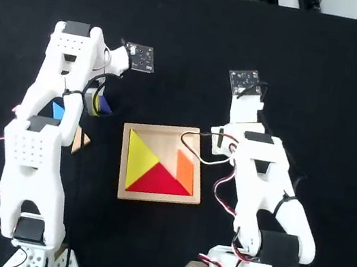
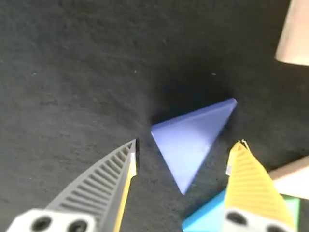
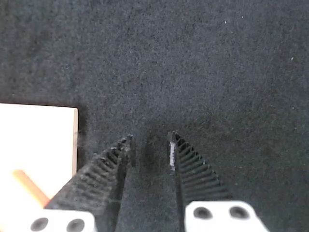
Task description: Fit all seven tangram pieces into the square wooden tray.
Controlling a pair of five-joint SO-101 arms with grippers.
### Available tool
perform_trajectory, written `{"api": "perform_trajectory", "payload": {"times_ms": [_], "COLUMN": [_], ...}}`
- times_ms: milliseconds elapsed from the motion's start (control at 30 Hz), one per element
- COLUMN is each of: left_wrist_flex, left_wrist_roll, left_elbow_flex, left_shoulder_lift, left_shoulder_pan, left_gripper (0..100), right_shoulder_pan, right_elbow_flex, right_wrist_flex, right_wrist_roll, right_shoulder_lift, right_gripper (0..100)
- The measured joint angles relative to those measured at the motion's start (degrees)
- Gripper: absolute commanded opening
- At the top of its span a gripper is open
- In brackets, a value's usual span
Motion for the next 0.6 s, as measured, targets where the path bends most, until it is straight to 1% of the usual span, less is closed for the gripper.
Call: {"api": "perform_trajectory", "payload": {"times_ms": [167, 600], "left_wrist_flex": [0.0, 0.1], "left_wrist_roll": [0.0, 0.0], "left_elbow_flex": [-4.0, -4.5], "left_shoulder_lift": [3.3, 6.0], "left_shoulder_pan": [0.0, 0.7], "left_gripper": [30, 30], "right_shoulder_pan": [0.0, 0.0], "right_elbow_flex": [0.0, 0.0], "right_wrist_flex": [0.0, 0.0], "right_wrist_roll": [0.0, 0.0], "right_shoulder_lift": [0.0, 0.0], "right_gripper": [12.4, 12.4]}}
